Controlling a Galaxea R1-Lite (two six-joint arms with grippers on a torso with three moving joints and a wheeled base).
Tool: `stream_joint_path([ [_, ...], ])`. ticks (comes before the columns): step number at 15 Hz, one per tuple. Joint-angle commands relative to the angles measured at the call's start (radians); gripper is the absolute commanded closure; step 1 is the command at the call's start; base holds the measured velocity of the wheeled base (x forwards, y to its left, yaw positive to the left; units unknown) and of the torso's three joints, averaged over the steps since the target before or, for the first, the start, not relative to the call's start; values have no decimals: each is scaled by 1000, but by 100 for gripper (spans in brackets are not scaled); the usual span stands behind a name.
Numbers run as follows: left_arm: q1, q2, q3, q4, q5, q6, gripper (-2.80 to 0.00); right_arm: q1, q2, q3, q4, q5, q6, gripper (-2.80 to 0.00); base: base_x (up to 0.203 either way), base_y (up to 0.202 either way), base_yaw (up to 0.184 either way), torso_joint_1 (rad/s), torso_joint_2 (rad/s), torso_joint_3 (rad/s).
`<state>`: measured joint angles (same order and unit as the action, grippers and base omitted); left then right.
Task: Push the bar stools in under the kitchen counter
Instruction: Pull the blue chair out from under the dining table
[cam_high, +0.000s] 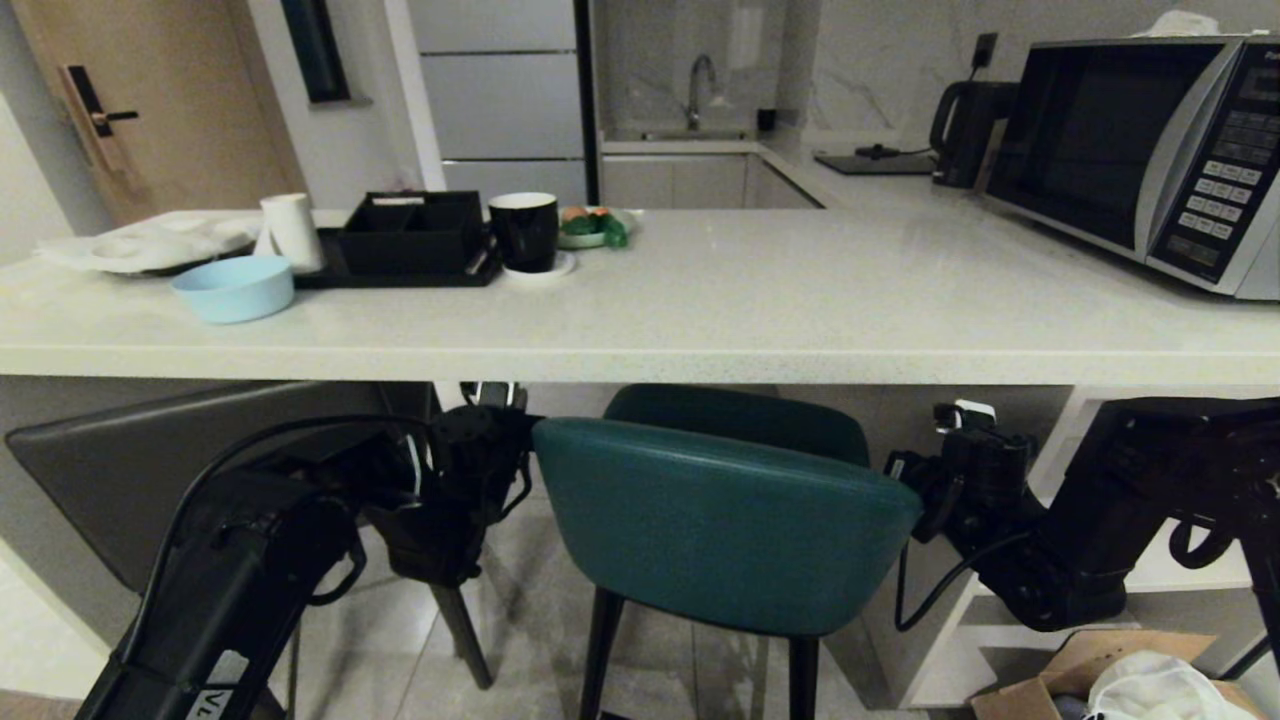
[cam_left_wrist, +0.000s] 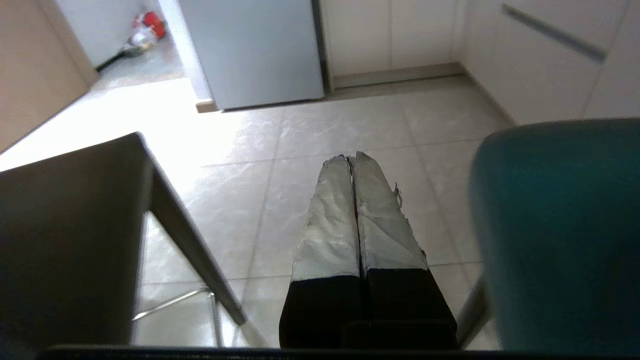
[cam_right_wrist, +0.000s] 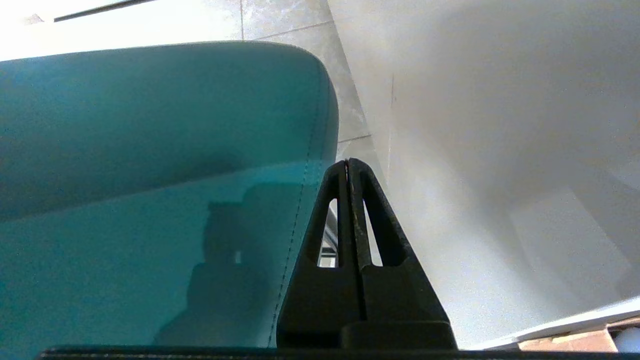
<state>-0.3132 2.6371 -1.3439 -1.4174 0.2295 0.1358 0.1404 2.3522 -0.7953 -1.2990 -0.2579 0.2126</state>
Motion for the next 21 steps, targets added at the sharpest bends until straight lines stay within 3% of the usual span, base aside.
stream_joint_path([
  [1,-12,32,-83,26,1,1,0,14,21,-21,-8,-1,1,0,0,0,0,0,0,0],
  [4,-24,34,-126,63,1,-2,0,47,19,-16,-10,-16,13,0,0,0,0,0,0,0],
  [13,-127,42,-75,56,2,-35,0,71,21,68,-74,-26,21,0,0,0,0,0,0,0],
  [17,-144,-8,54,45,-2,-52,0,70,23,79,-74,-26,21,0,0,0,0,0,0,0],
  [21,-161,-45,247,-81,-9,-56,0,71,44,58,-72,-26,19,0,0,0,0,0,0,0],
])
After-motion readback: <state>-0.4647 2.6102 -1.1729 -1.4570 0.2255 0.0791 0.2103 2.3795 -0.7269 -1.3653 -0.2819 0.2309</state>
